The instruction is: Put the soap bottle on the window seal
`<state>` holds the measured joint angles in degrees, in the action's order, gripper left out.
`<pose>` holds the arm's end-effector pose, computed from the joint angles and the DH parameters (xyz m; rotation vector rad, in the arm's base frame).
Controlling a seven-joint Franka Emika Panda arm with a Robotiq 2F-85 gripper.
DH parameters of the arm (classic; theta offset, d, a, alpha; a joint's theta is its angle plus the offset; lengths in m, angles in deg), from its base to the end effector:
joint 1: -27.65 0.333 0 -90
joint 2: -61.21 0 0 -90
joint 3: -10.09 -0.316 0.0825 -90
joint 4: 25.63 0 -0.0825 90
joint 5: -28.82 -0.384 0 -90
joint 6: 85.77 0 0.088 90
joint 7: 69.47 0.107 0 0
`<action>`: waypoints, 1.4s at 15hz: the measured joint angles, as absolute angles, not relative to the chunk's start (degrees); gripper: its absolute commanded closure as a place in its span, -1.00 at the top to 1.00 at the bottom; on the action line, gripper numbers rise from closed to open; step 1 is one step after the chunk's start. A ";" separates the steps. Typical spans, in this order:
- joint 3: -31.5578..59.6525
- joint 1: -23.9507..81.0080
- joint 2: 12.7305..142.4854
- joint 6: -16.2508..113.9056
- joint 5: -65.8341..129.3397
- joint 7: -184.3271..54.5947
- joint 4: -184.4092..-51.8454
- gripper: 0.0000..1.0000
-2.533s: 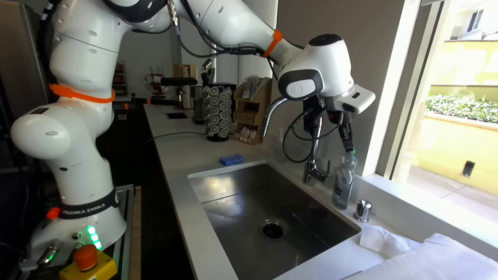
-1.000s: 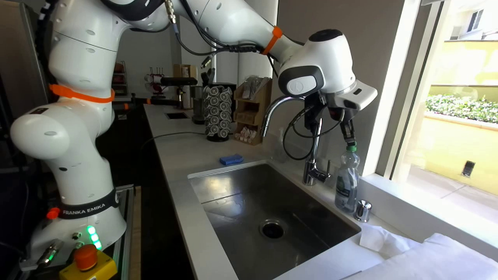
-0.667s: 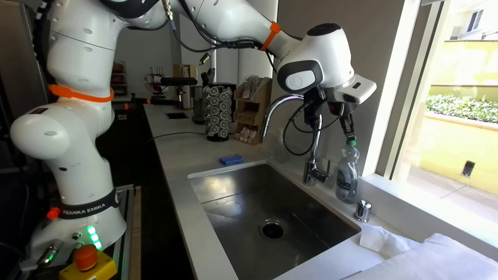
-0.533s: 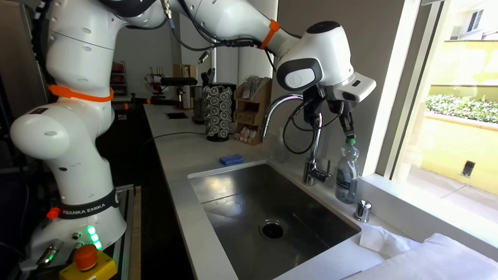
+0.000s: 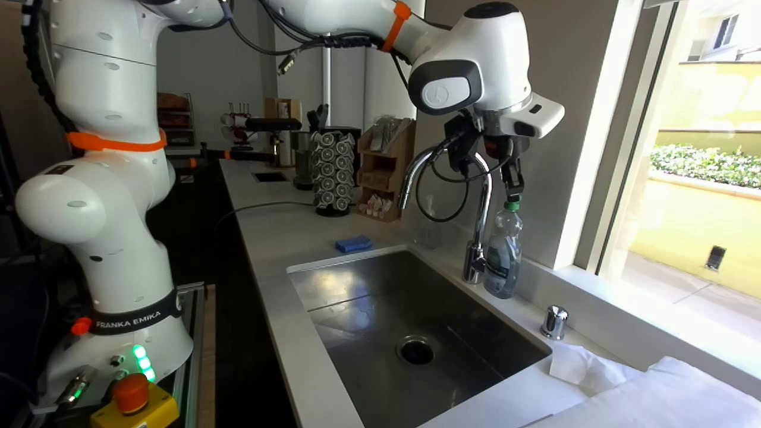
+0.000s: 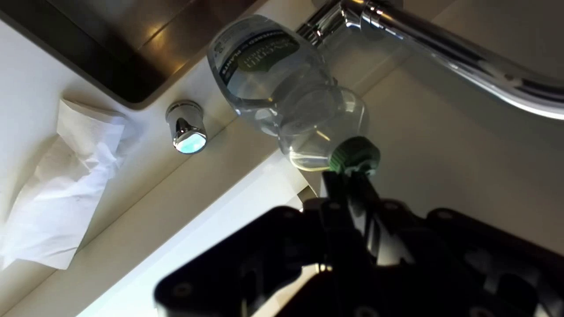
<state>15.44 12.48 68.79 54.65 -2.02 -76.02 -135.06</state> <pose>0.5874 -0.2173 0.4716 -2.6377 0.7997 -0.6853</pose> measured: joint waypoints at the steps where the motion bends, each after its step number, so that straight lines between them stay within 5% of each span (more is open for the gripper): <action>1: 16.07 12.46 67.51 53.60 -2.02 -76.80 -135.93 -0.95; 16: 22.41 12.43 65.57 52.68 -2.07 -78.52 -135.12 -0.95; 17: 22.48 12.40 66.52 52.76 -2.08 -78.47 -133.89 -0.80; 21: 22.48 12.39 67.33 52.76 -2.01 -78.47 -133.70 -0.80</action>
